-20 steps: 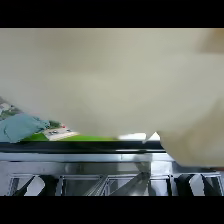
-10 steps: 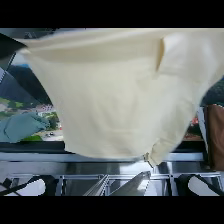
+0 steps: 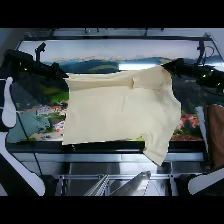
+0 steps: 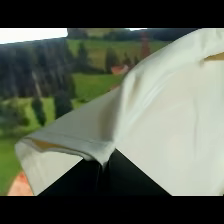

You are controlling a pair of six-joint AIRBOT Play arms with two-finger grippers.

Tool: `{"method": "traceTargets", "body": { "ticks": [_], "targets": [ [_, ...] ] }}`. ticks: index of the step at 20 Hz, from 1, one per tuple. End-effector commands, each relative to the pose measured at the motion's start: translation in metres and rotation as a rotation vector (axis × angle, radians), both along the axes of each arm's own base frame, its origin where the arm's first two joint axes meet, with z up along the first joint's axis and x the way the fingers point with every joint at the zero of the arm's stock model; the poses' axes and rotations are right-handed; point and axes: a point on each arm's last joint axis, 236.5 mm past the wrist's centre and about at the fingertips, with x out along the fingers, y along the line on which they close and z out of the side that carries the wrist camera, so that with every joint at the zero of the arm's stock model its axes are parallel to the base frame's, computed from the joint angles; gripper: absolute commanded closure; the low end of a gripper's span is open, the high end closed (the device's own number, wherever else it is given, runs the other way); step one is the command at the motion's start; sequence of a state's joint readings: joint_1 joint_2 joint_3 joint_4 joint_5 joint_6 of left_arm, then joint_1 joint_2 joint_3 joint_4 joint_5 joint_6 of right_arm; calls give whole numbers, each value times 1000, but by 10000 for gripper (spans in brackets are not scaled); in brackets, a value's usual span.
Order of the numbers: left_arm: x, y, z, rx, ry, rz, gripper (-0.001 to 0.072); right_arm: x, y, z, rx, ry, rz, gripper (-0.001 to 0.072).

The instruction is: Fold the shirts.

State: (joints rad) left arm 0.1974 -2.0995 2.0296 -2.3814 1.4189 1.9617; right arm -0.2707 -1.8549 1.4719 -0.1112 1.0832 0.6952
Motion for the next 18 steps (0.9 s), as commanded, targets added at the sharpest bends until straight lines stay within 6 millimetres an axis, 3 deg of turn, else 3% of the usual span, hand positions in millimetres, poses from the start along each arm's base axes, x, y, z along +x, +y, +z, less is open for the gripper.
{"method": "traceTargets", "body": {
  "ticks": [1, 4, 7, 11, 18],
  "targets": [
    [34, 10, -22, 19, -41, 93, 688, 22, -14, -27, 76, -39, -78, 682],
    [2, 12, -39, 2, 60, 50, 688, 0, -20, -16, 99, -73, 20, 682],
    [-20, 19, -30, -28, 133, 7, 689, -33, -45, -18, 125, -5, 96, 682],
    [-54, 10, -35, -26, 270, -66, 689, -89, -50, -74, 20, 246, 230, 682],
    [-104, 13, -96, 107, 511, -63, 699, -120, -43, -116, -33, 368, 270, 681]
  ]
}}
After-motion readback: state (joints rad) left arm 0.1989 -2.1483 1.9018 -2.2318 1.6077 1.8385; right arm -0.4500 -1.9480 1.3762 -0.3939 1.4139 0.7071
